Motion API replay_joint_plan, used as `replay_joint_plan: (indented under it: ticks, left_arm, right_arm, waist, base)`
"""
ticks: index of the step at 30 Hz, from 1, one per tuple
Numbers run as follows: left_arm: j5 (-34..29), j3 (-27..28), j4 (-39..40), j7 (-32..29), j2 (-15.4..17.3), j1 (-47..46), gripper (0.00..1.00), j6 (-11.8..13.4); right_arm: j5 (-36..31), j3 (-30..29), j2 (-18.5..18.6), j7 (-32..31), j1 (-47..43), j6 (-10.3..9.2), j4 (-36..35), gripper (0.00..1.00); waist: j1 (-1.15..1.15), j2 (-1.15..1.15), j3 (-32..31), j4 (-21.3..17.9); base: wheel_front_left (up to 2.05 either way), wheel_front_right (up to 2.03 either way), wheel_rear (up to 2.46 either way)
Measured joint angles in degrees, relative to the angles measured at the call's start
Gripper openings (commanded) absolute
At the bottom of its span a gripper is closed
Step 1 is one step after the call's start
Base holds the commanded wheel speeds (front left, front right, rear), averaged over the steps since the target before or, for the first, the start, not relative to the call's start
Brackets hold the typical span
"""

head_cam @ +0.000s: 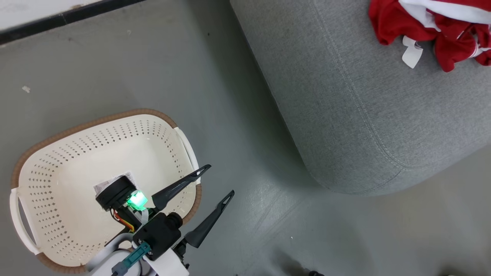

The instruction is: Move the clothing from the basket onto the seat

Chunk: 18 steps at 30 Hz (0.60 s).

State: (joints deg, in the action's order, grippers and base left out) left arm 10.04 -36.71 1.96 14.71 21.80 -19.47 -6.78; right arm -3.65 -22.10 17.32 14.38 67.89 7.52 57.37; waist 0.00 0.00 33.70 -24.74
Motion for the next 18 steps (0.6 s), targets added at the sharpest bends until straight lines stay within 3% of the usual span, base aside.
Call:
replay_joint_plan:
  ticks: [10,18]
  left_arm:
    - [1.1,0.4,-0.6,0.0,-2.1,0.1,1.0,-0.3]
    - [1.9,1.6,-0.7,0.0,-3.4,0.8,1.0,-0.4]
  right_arm:
    - [-1.0,1.8,0.9,0.0,-3.0,0.0,-2.7,1.0]
    - [-1.2,7.1,-0.2,-5.1,-9.7,0.04,2.6,1.0]
  waist:
    - [0.0,0.0,-3.3,-1.1]
    - [0.0,0.0,-6.0,-1.8]
  base:
    - [0.0,0.0,0.0]
    - [0.0,0.0,0.0]
